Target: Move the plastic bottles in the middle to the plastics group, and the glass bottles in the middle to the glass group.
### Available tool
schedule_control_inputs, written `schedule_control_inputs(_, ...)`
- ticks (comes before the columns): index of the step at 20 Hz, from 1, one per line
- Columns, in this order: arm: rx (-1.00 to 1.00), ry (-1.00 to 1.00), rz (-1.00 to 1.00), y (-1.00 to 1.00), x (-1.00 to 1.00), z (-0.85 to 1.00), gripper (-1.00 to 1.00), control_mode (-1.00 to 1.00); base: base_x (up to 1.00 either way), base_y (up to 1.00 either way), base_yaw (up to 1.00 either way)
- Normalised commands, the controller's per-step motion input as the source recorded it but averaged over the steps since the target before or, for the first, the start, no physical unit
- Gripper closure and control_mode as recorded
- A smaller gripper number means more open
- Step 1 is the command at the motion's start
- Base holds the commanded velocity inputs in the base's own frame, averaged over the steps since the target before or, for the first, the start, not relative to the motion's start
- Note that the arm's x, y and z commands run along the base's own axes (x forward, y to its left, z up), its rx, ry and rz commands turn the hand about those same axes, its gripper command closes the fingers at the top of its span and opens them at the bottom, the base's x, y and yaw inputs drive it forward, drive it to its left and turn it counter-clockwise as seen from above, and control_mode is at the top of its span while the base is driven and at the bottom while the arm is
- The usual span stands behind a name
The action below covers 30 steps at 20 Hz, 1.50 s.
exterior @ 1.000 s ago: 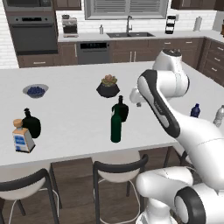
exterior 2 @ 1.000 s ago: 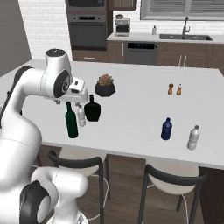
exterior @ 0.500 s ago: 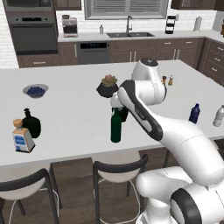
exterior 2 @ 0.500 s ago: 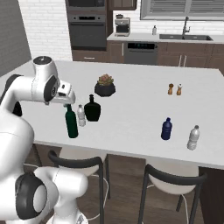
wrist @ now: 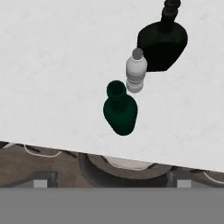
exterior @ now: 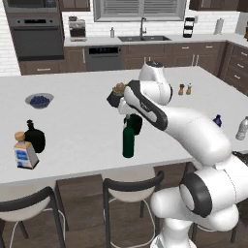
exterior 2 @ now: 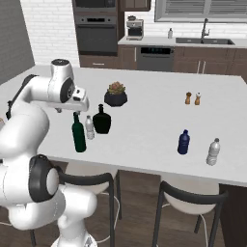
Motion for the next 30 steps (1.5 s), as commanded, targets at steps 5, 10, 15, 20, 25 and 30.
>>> schedule_control_inputs(5,-0.01,0.21,0.04,0.0,0.13,-0.23,-1.0,-1.0,0.0,0.0,0.0)
schedule_control_inputs(10,-0.02,0.08,0.05,0.07,0.35,-0.23,-1.0,-1.0,0.0,0.0,0.0)
schedule_control_inputs(15,-0.06,0.0,0.07,0.07,0.23,-0.25,-1.0,-1.0,0.0,0.0,0.0)
schedule_control_inputs(20,-0.08,0.0,0.06,0.08,0.15,-0.28,-1.0,-1.0,0.0,0.0,0.0)
schedule_control_inputs(25,-0.02,0.0,0.04,0.02,0.23,-0.18,-1.0,-1.0,0.0,0.0,0.0)
schedule_control_inputs(30,0.0,-0.02,0.01,0.0,0.14,-0.14,-1.0,-1.0,0.0,0.0,0.0)
